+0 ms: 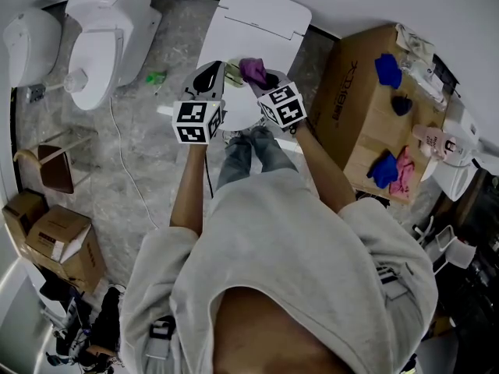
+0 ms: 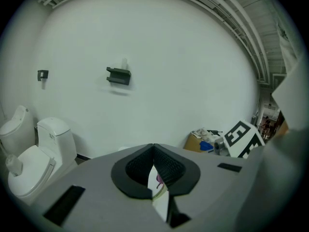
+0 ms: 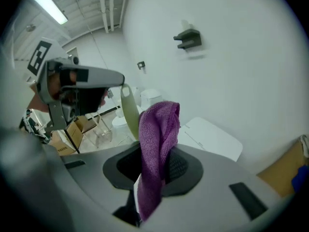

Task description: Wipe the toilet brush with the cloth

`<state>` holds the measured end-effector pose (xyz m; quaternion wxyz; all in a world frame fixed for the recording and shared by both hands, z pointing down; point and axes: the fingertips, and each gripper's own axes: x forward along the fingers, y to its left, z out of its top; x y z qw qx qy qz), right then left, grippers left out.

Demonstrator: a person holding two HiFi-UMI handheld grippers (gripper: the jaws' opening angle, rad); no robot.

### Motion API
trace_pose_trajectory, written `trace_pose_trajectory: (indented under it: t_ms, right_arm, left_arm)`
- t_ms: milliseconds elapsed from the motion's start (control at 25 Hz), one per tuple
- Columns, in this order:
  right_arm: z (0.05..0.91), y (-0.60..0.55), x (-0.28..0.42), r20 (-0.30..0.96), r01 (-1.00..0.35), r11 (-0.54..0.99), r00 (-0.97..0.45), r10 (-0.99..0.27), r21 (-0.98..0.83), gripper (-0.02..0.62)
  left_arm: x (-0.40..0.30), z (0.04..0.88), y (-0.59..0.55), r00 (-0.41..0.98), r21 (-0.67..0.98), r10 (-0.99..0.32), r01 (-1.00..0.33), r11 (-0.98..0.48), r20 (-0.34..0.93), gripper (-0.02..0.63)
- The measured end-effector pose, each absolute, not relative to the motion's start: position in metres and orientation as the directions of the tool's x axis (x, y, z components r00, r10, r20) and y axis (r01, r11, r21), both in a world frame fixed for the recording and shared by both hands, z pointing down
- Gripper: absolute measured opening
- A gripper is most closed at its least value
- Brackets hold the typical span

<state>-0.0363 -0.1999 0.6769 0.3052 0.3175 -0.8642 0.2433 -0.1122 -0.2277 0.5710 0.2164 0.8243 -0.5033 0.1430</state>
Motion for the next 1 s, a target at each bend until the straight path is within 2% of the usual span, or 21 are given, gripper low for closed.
trace_pose_trajectory:
  t_ms: [320,640,1000]
  right_arm:
    - [0.598,-0.221,-0.064,0.555,-0.628,0.769,-0.685,-0.473,-0.119,0.100]
    - [0.627,-0.216,-0.060,0.623,-0.630,0.765,-0.653,-0.430,-0.132,0.100]
    - [0.697,-0.195,-0.042,0.738,-0.654,0.730,-0.590,-0.327,-0.199,0.100]
  left_arm:
    - [-0.110,0.571,-0.229,0.450,0.211,-0.770,-0.893,-0.398,0.452,0.020]
    - [-0.115,0.572,-0.230,0.436,0.210,-0.777,-0.900,-0.382,0.455,0.020]
    - [-0.115,0.571,-0.232,0.436,0.213,-0.778,-0.900,-0.380,0.453,0.020]
